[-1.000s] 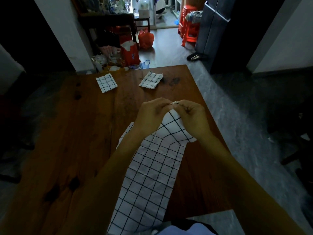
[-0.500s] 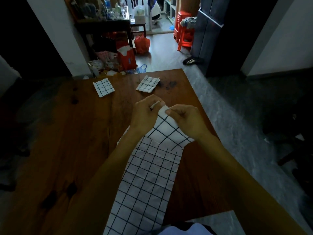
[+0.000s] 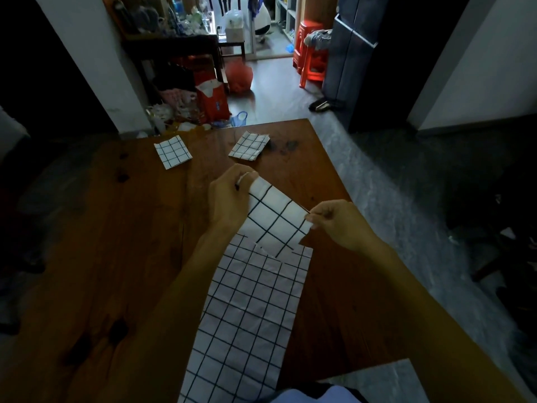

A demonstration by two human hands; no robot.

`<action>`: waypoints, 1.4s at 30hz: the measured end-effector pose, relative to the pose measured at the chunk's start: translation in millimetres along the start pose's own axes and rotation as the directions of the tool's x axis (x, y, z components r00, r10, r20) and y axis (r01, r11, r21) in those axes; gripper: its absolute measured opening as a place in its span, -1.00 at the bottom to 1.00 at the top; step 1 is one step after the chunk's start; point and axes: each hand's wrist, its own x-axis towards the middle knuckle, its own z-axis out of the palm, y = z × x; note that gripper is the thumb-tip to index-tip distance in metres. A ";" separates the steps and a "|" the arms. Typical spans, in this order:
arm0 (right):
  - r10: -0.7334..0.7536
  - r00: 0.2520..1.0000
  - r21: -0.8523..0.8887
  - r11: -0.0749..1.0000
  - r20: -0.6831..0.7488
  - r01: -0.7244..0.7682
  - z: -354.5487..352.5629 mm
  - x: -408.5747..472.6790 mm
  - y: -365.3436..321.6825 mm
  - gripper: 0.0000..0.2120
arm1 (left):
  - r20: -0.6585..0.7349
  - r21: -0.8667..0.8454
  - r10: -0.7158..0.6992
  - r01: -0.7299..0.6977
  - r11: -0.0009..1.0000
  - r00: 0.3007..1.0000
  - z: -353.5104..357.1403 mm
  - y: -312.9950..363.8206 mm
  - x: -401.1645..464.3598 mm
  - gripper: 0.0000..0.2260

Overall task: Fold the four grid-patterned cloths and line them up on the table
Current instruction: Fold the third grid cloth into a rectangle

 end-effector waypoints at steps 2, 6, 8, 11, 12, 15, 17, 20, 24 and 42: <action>-0.014 1.000 -0.029 0.999 0.011 0.014 -1.9 3.1 -2.5 -0.81 | 0.071 0.036 0.067 -0.070 0.997 0.995 0.8 1.7 -0.5 -0.86; -0.099 0.992 0.161 0.981 -0.082 0.111 2.8 17.5 -35.8 -0.74 | 0.193 0.053 0.131 -0.144 0.988 0.972 15.6 10.8 -6.0 -0.86; -0.190 0.976 0.126 0.971 -0.104 0.203 7.2 23.7 -48.3 -0.75 | 0.208 0.013 0.138 -0.144 0.990 0.968 20.8 14.2 -8.5 -0.86; -0.213 0.964 0.111 0.966 -0.156 0.232 9.6 25.5 -47.9 -0.65 | 0.140 -0.016 0.061 -0.060 0.998 0.988 16.8 12.4 -4.2 -0.88; -0.215 0.963 0.111 0.966 -0.165 0.235 9.2 23.8 -44.1 -0.65 | 0.104 -0.007 0.024 -0.023 1.000 0.994 13.7 10.3 -1.9 -0.89; -0.165 0.976 0.158 0.970 -0.143 0.187 10.4 12.4 -33.0 -0.69 | 0.015 -0.006 -0.035 0.035 0.999 0.999 4.0 3.7 2.7 -0.89; -0.120 0.986 0.204 0.969 -0.113 0.141 12.0 5.8 -23.9 -0.75 | -0.026 -0.017 -0.052 0.051 0.999 0.998 1.2 0.5 1.9 -0.89; -0.047 0.999 0.205 0.978 -0.010 0.048 9.1 1.1 -14.5 -0.87 | -0.020 0.010 -0.064 0.065 0.998 0.998 4.3 -2.5 -1.6 -0.88; 0.034 0.994 0.090 0.995 0.104 -0.043 4.3 2.7 -3.0 -0.91 | 0.003 0.064 -0.036 0.036 0.997 0.999 7.1 -5.7 -3.9 -0.89; 0.033 0.980 0.750 0.639 0.194 -0.170 61.1 55.5 -30.0 -0.87 | 0.027 -0.270 -0.546 0.532 0.802 0.837 -22.3 -31.6 -40.5 -0.85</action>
